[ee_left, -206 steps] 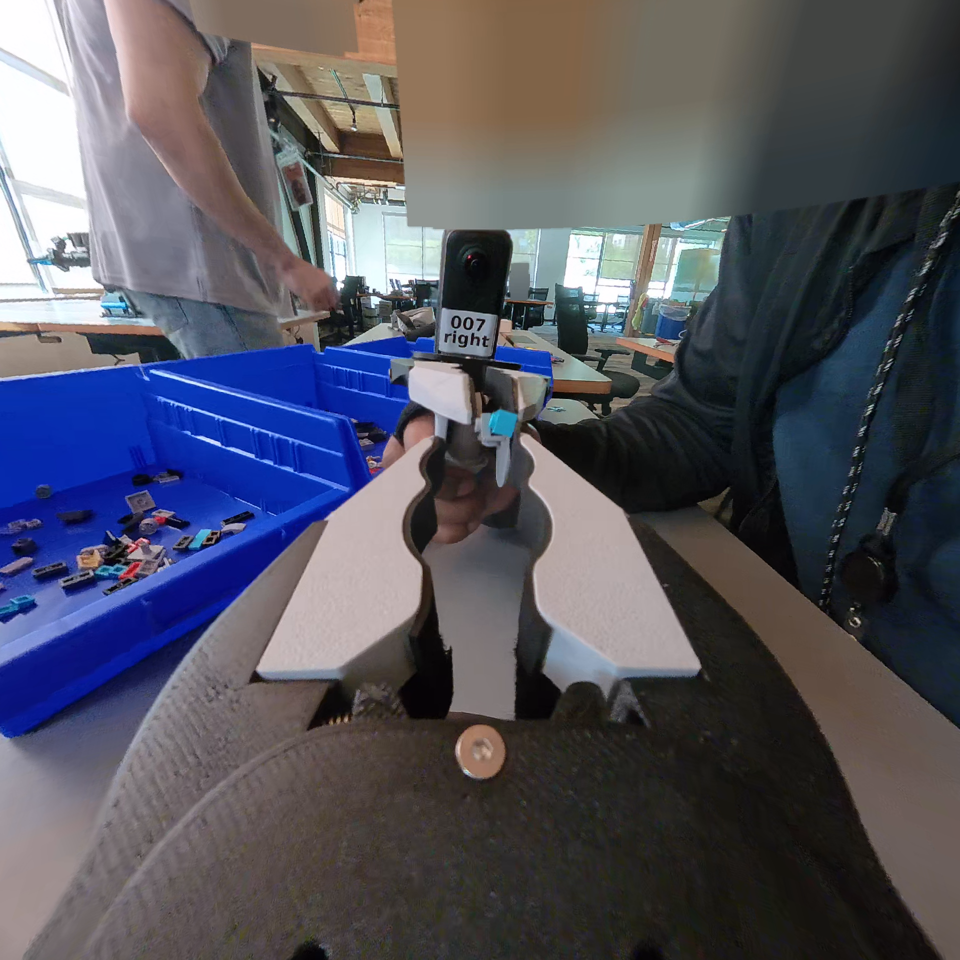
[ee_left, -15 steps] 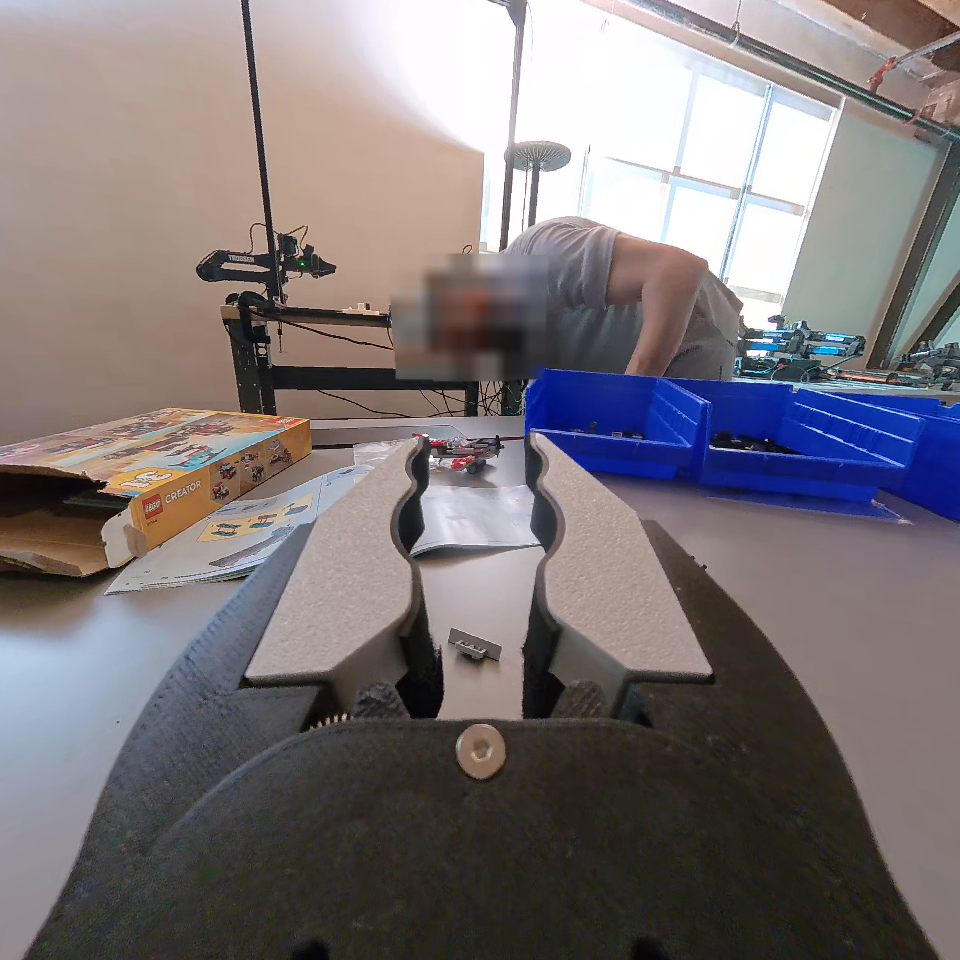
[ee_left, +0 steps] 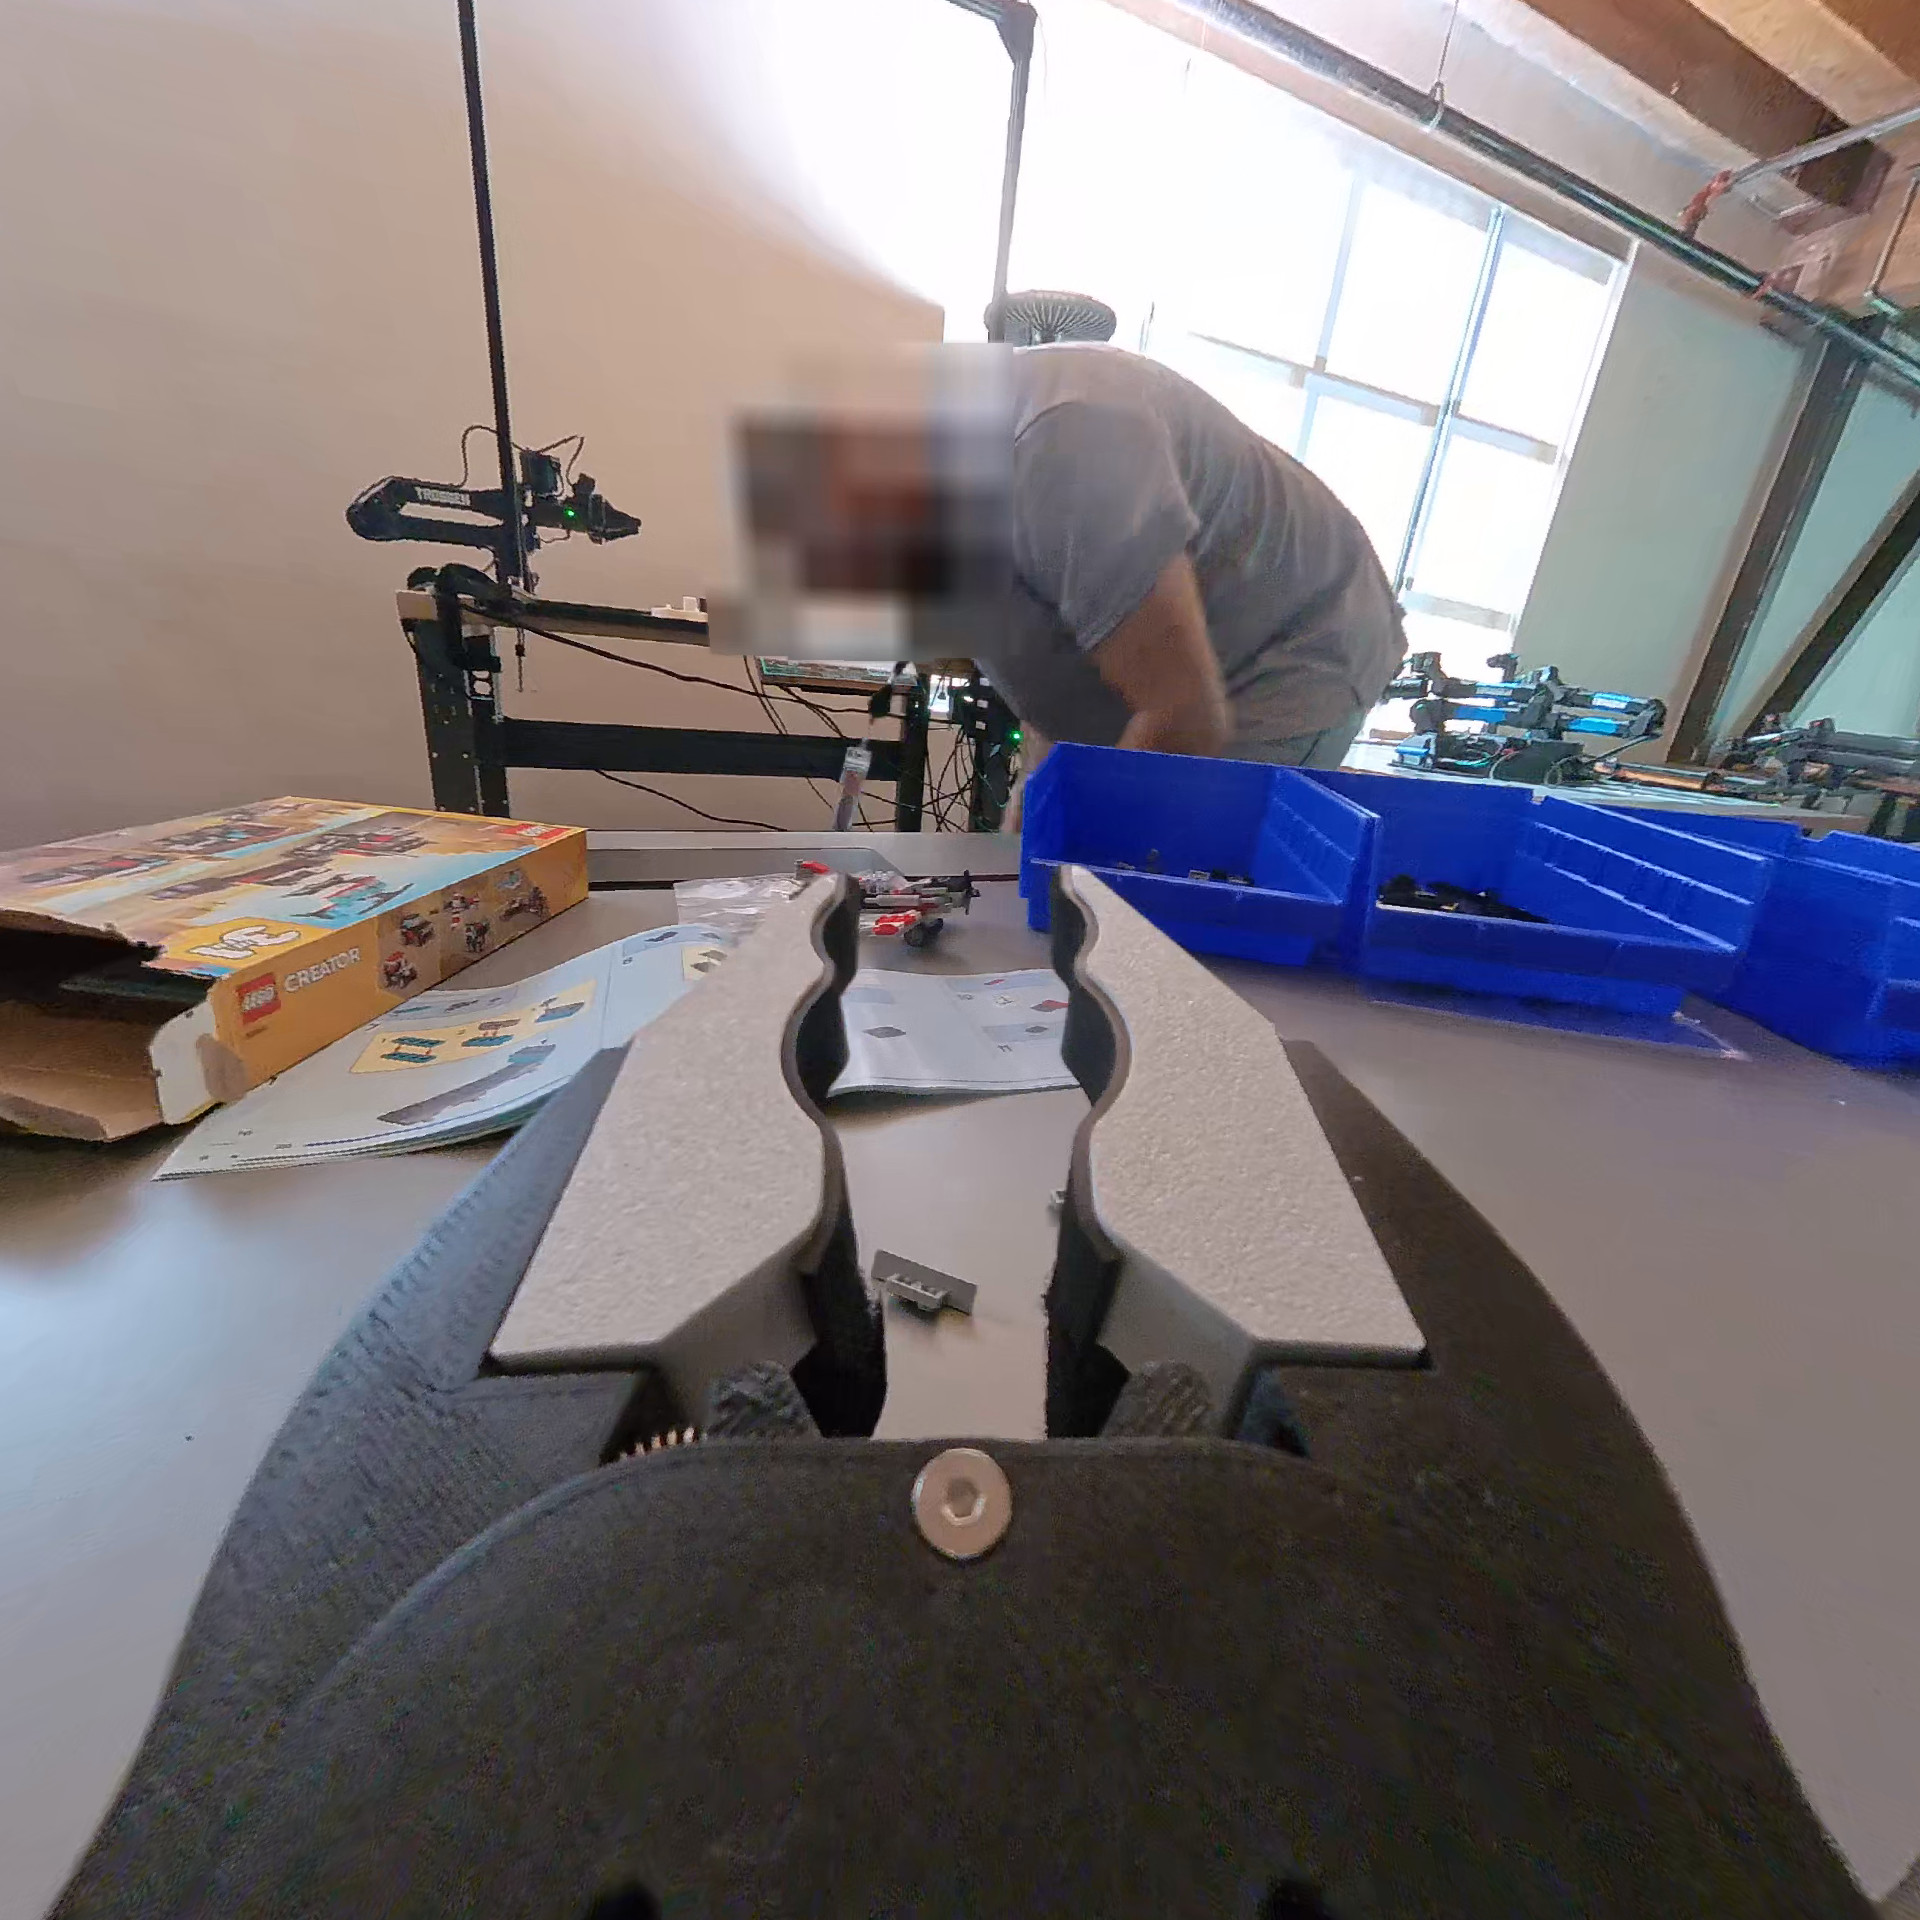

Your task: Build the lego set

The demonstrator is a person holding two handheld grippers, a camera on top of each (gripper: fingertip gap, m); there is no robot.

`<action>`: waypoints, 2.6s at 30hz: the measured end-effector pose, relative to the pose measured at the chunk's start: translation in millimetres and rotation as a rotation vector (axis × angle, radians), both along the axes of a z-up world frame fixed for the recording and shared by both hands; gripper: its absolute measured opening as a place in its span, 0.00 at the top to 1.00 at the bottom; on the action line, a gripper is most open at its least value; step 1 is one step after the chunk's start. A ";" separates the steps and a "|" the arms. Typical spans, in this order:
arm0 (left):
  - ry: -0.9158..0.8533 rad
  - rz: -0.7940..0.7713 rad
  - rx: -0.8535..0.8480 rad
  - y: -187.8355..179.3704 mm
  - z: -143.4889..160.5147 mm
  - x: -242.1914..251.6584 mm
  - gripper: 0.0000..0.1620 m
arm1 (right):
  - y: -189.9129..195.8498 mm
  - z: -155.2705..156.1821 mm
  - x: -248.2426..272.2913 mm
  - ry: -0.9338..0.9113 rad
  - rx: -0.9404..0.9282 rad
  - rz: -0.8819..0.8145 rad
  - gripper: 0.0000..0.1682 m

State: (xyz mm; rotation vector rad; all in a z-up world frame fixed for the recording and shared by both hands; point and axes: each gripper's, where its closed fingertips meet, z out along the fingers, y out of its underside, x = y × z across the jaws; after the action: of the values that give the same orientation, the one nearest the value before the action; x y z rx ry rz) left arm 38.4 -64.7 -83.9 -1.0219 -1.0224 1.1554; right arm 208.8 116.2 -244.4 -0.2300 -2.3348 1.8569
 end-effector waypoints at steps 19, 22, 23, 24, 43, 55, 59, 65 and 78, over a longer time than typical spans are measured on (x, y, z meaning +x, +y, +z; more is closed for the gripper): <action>-0.162 0.085 0.176 4.8 -21.8 57.1 0.67 | 21.7 42.6 -101.7 0.030 0.227 -0.253 0.70; -0.227 0.111 0.180 -3.4 -34.0 50.3 0.64 | 21.5 42.0 -99.4 0.019 0.240 -0.238 0.70; -0.241 0.109 0.185 -3.8 -37.5 48.4 0.64 | 21.8 42.7 -98.9 0.018 0.242 -0.237 0.70; -0.246 0.102 0.186 -3.2 -38.7 47.1 0.64 | 22.5 43.8 -99.0 0.022 0.242 -0.237 0.70; -0.535 -0.091 0.077 -49.8 -69.2 12.5 0.63 | 30.9 76.6 -169.4 0.014 0.260 -0.124 0.70; -0.569 -0.136 0.148 -44.7 -74.8 18.3 0.64 | 36.2 73.1 -174.9 -0.183 0.199 -0.055 0.71; -0.584 -0.106 0.143 -46.3 -77.4 17.7 0.64 | 37.1 74.4 -174.1 -0.211 0.189 -0.035 0.71; -0.602 -0.100 0.165 -48.6 -80.1 15.8 0.65 | 22.9 104.5 -203.3 -0.111 0.178 -0.025 0.73; -0.504 -0.208 0.287 -50.1 -65.7 22.6 0.68 | -245.2 100.7 -457.1 0.212 0.601 0.117 0.84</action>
State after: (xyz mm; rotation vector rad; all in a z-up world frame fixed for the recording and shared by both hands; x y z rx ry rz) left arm 61.0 -114.8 -149.6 -1.1798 -1.3925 0.5662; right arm -248.4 -128.9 -143.6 0.1692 -2.6517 1.0670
